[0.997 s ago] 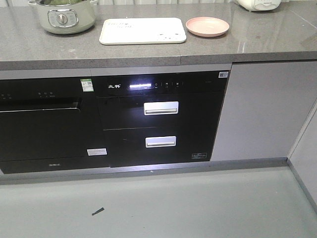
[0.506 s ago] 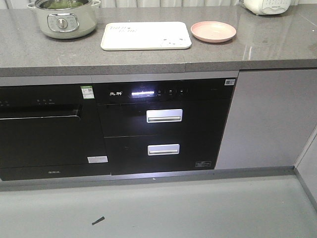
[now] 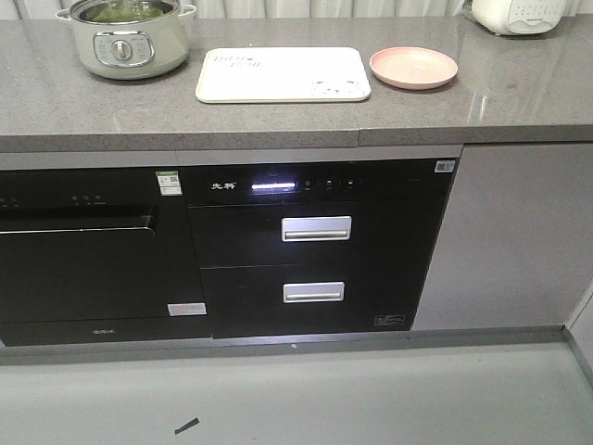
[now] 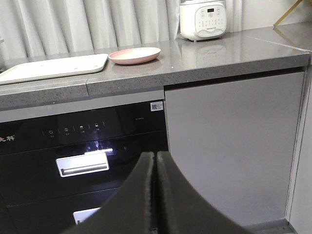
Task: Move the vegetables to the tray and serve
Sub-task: 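Drive closer and align the base facing the tray and plate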
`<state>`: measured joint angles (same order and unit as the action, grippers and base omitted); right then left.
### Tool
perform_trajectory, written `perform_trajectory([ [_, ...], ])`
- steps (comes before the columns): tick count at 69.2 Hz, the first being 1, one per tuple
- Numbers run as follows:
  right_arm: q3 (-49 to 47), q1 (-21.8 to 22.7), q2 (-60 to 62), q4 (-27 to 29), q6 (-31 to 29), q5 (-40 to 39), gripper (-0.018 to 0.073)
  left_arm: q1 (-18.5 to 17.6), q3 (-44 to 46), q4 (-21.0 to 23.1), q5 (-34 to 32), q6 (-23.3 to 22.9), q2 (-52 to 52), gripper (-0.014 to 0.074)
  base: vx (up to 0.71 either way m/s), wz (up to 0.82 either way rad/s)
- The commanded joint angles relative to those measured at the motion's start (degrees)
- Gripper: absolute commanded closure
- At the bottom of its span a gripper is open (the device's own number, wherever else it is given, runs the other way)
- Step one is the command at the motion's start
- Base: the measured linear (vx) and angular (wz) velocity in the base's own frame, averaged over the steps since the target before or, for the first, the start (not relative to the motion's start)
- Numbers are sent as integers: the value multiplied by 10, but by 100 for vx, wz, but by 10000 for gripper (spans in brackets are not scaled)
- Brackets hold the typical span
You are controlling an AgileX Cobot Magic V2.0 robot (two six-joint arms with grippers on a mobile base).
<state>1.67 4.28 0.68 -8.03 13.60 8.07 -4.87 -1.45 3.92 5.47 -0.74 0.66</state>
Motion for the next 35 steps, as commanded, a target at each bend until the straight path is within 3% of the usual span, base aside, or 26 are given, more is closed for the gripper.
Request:
perform_trajectory([
  [1,8,4,4,-3,-2,-45,562,0,-16,5,-44,0,7,602,7,3],
  [35,8,4,4,-3,-2,-45,562,0,-16,5,-44,0,7,602,7,1],
])
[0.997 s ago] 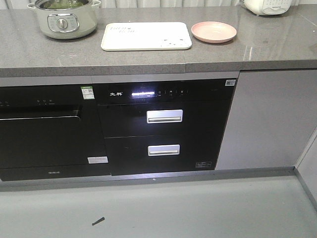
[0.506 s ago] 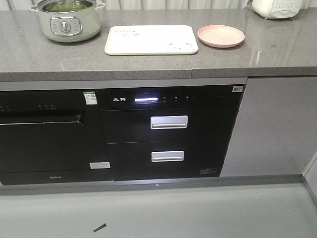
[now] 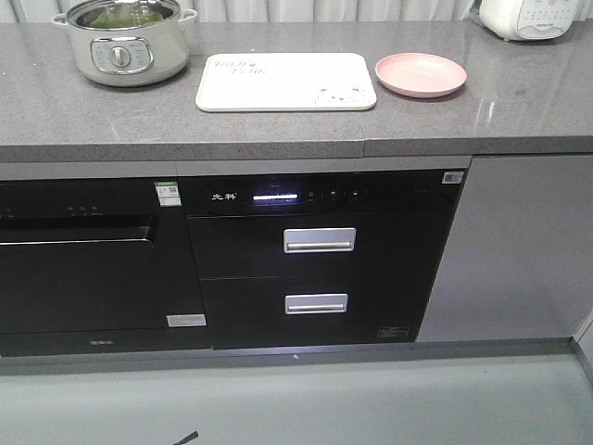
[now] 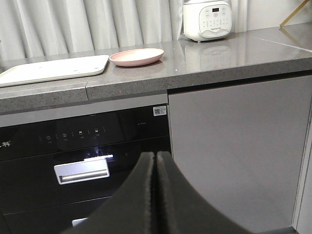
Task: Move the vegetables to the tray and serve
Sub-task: 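Drive closer and align the base facing the tray and plate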
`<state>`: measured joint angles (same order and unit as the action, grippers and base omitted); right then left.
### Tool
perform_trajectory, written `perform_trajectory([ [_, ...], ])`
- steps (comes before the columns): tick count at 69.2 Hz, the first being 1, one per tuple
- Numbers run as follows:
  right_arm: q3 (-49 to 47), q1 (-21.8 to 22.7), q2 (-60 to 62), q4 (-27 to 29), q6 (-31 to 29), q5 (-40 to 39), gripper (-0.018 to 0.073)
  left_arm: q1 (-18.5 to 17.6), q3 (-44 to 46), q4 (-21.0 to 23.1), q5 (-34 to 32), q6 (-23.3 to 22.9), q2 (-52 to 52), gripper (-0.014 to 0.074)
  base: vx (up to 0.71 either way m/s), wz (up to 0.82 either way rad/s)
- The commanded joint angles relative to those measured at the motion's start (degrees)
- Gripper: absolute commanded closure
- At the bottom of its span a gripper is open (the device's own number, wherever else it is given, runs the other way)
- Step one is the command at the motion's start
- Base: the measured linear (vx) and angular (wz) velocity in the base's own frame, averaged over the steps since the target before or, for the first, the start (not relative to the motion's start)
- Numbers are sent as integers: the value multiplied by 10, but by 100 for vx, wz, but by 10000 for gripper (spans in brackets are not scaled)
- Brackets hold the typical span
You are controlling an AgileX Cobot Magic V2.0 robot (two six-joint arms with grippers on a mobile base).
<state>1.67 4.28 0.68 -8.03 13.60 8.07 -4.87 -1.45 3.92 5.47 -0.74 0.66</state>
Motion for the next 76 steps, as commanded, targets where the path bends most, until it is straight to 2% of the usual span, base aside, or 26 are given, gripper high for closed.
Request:
perform_trajectory([
  [1,8,4,4,-3,-2,-45,562,0,-16,5,-44,0,7,602,7,1],
  [76,8,4,4,-3,-2,-45,562,0,-16,5,-44,0,7,602,9,0],
])
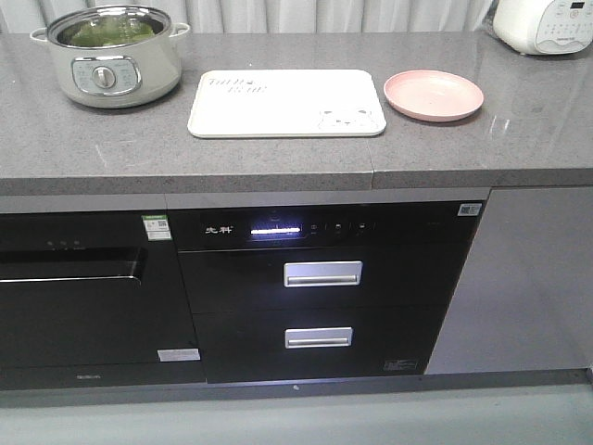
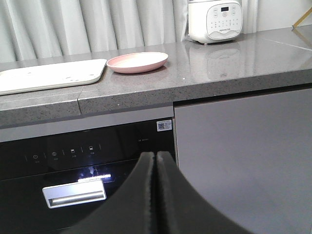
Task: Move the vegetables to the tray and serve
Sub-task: 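Drive closer and align the base facing the tray and plate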
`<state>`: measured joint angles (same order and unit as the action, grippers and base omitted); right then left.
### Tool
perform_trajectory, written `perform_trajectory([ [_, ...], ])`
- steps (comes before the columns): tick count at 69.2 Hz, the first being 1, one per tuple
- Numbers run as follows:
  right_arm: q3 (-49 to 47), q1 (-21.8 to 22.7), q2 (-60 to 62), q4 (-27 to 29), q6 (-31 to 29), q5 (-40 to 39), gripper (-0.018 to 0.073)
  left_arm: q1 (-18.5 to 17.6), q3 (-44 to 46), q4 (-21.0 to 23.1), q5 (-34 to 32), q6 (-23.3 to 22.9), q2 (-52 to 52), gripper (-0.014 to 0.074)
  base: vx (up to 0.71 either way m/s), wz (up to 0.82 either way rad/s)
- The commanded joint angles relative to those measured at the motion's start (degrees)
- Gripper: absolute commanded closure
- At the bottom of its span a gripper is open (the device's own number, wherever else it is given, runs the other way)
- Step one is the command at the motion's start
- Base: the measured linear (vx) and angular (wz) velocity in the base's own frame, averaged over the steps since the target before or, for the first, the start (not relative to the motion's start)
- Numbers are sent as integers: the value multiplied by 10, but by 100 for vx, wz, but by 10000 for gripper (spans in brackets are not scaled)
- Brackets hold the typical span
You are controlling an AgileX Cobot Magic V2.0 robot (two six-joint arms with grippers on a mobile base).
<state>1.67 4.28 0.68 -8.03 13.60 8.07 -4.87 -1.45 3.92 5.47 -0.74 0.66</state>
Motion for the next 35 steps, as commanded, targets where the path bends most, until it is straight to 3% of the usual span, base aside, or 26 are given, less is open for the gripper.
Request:
perform_trajectory([
  [1,8,4,4,-3,-2,-45,562,0,-16,5,-44,0,7,602,10,-2],
  [35,8,4,4,-3,-2,-45,562,0,-16,5,-44,0,7,602,10,-1],
])
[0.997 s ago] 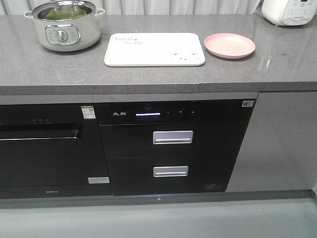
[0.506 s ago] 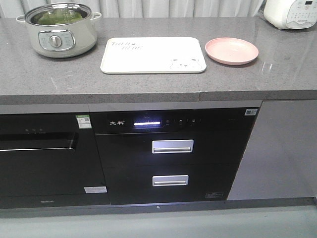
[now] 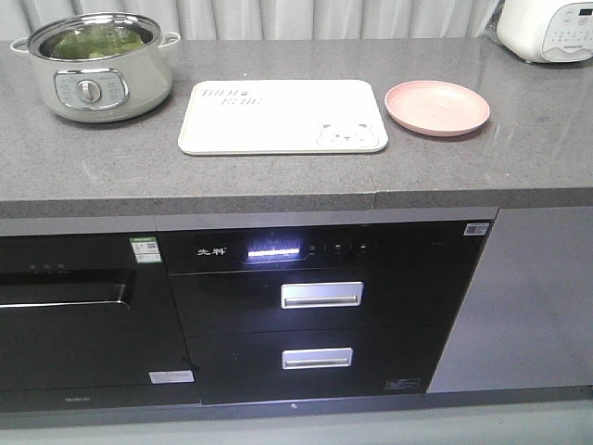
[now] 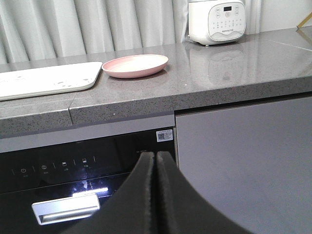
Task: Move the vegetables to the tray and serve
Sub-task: 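Drive closer and align the base facing the tray and plate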
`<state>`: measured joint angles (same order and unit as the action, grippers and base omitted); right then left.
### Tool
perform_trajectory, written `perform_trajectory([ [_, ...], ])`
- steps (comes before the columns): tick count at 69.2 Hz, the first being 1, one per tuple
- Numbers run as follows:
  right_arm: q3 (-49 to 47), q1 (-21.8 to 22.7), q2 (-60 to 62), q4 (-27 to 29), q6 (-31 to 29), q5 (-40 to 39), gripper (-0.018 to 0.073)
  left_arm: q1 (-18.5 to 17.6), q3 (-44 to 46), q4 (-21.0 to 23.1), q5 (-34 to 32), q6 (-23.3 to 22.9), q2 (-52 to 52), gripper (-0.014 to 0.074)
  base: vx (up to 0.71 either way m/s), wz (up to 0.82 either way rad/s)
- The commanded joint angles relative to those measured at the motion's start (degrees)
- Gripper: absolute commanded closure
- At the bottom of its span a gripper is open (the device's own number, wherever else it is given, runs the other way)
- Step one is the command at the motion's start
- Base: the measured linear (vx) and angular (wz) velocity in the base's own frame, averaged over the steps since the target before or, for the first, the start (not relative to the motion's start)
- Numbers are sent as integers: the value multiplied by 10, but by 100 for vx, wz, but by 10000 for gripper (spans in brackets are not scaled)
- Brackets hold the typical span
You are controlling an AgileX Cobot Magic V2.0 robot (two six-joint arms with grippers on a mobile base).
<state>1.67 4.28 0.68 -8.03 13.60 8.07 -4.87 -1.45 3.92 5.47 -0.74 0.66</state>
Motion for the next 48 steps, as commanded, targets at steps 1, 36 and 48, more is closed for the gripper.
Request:
perform_trajectory([
  [1,8,4,4,-3,-2,-45,562,0,-16,5,-44,0,7,602,11,-1],
  [36,8,4,4,-3,-2,-45,562,0,-16,5,-44,0,7,602,10,1],
  [48,8,4,4,-3,-2,-45,562,0,-16,5,-44,0,7,602,10,1],
])
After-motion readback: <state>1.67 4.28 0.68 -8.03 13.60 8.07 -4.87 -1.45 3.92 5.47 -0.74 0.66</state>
